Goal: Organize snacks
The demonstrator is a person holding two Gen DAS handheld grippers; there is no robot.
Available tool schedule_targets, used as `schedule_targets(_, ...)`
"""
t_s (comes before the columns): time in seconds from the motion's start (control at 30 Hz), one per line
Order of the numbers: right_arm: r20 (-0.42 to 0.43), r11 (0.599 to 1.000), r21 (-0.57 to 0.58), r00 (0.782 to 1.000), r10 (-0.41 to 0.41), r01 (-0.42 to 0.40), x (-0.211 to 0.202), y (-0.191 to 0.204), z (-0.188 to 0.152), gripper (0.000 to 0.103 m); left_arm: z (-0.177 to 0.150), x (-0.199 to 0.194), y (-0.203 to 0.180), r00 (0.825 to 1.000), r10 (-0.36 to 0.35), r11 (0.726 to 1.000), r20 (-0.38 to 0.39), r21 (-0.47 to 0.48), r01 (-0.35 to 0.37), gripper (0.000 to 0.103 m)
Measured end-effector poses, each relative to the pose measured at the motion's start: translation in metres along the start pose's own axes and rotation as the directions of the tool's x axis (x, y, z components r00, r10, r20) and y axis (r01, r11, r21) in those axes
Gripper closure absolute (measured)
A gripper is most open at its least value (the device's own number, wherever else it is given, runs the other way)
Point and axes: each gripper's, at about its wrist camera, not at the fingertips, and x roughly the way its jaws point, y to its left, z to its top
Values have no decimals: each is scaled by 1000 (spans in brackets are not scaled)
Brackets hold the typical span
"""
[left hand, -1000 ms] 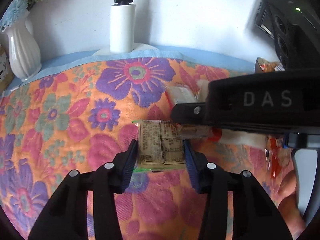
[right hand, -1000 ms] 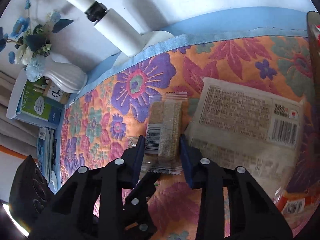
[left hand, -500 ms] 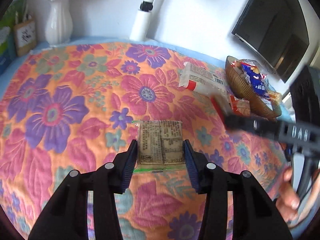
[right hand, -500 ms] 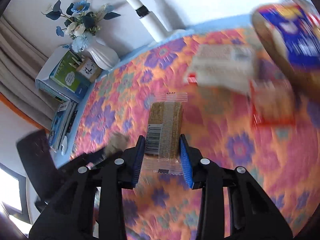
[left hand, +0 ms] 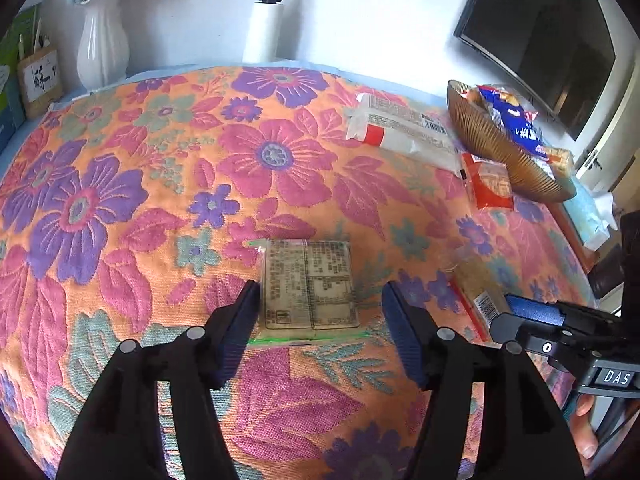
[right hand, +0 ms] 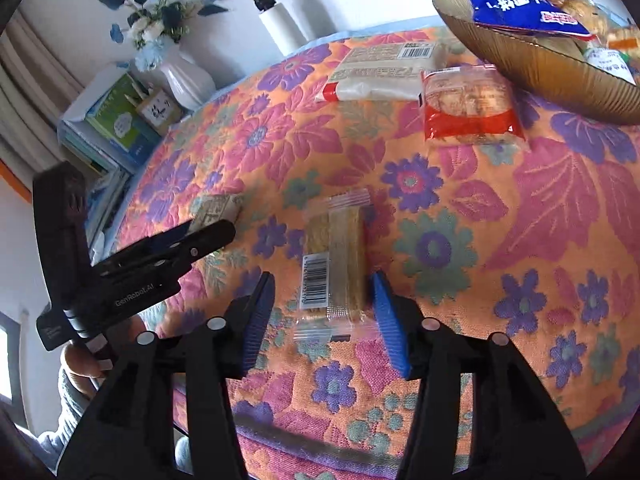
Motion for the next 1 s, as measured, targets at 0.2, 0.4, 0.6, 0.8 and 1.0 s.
schedule_targets(0.2,35,990,-82,993,-115,118,9,17,-4,43,1,3,-3,1000,-11,1000,0,-3,11,37)
schedule_targets(0.4,99,951,-169,964,-245,259,19,34,-14,42,0,4,-8,1000,20,1000,-1,23,-20,37)
schedule_targets(0.6,128,936,-176,950,-285,304,19,33,-17,54,-1,9,-20,995,96,992,-11,85,-95,36)
schedule_targets(0.8,139,930,-196,948,-288,311,14,33,-17,66,-1,10,-25,990,141,985,-11,108,-139,41)
schedule_targets(1.0,170,963,-111,960,-224,245,-20,8,-11,66,-2,8,-29,974,226,967,13,116,-226,59)
